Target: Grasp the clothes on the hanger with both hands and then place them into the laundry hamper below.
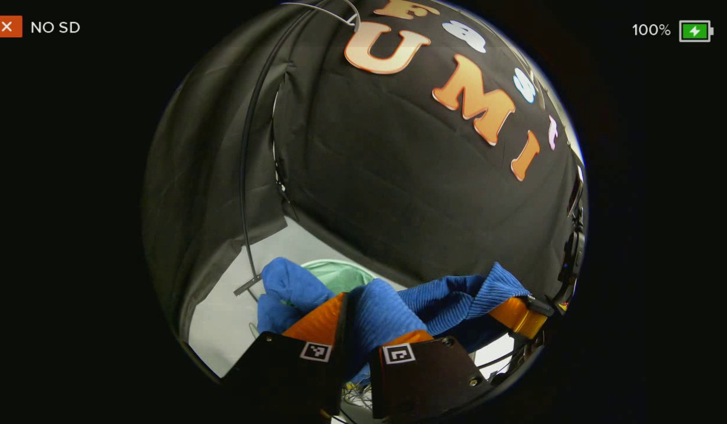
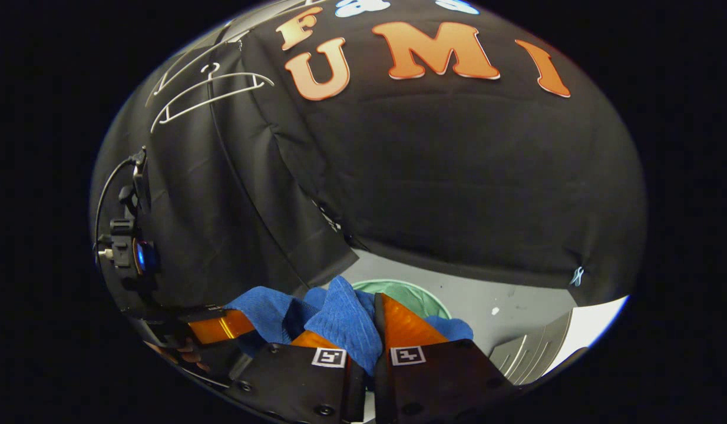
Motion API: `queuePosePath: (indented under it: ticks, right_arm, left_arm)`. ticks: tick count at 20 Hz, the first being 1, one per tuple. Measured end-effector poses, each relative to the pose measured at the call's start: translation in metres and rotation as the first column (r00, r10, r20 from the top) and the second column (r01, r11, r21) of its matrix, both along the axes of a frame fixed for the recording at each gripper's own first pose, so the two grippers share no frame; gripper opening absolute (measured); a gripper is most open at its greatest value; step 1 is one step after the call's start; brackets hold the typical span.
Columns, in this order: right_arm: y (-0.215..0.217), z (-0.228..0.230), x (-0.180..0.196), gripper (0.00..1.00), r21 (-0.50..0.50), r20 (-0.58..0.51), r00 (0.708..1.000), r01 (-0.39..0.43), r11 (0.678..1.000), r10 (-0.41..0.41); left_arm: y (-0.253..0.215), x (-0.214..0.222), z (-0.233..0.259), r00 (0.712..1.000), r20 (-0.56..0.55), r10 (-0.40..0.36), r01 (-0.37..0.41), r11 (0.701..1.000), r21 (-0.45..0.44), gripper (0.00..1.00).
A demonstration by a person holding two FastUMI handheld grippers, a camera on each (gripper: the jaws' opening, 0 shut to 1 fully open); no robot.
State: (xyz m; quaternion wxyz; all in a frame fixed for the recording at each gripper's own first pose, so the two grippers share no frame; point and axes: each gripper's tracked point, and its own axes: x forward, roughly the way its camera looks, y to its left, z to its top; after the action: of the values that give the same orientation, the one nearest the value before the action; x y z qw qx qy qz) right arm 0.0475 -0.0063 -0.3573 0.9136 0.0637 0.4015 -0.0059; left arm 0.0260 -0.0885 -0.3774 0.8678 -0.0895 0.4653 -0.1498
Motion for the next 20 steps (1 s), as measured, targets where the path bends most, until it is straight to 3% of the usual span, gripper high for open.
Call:
queuePosePath:
  ticks: [3,5,9,11,13,14,15,20]
  right_arm:
    - [0.004,-0.027,-0.018,0.14,0.005,-0.098,0.995,-0.015,1.0,0.015]
    - [0.004,-0.035,-0.03,0.22,-0.012,-0.144,0.989,-0.045,0.999,0.043]
    - [0.007,-0.041,-0.036,0.72,0.006,-0.162,0.986,-0.036,0.999,0.037]
    - [0.002,-0.044,-0.037,0.92,-0.002,-0.164,0.986,-0.016,1.0,0.015]
    - [-0.002,-0.044,-0.038,0.9,-0.007,-0.166,0.986,-0.005,1.0,0.003]
    - [-0.003,-0.041,-0.04,0.98,-0.006,-0.163,0.987,-0.002,1.0,0.002]
    - [-0.005,-0.038,-0.039,0.98,-0.008,-0.153,0.988,-0.003,1.0,0.001]
    - [-0.008,-0.011,-0.038,0.98,-0.014,-0.096,0.995,-0.017,1.0,0.016]
  left_arm:
    - [0.003,-0.01,-0.014,0.999,-0.036,-0.011,0.012,0.999,0.038,0.29]
    - [0.004,-0.019,-0.014,0.998,-0.064,-0.023,0.025,0.999,0.045,0.41]
    - [0.011,-0.03,-0.025,0.996,-0.08,-0.036,0.044,0.994,0.104,0.81]
    - [0.012,-0.032,-0.026,0.996,-0.083,-0.036,0.045,0.993,0.111,0.82]
    - [0.011,-0.031,-0.022,0.996,-0.082,-0.034,0.043,0.994,0.102,0.82]
    - [0.012,-0.029,-0.019,0.997,-0.076,-0.028,0.036,0.994,0.1,0.82]
    - [0.012,-0.03,-0.015,0.998,-0.066,-0.023,0.03,0.995,0.096,0.82]
    - [0.018,-0.013,0.031,0.997,0.069,0.022,-0.029,0.994,0.11,0.82]
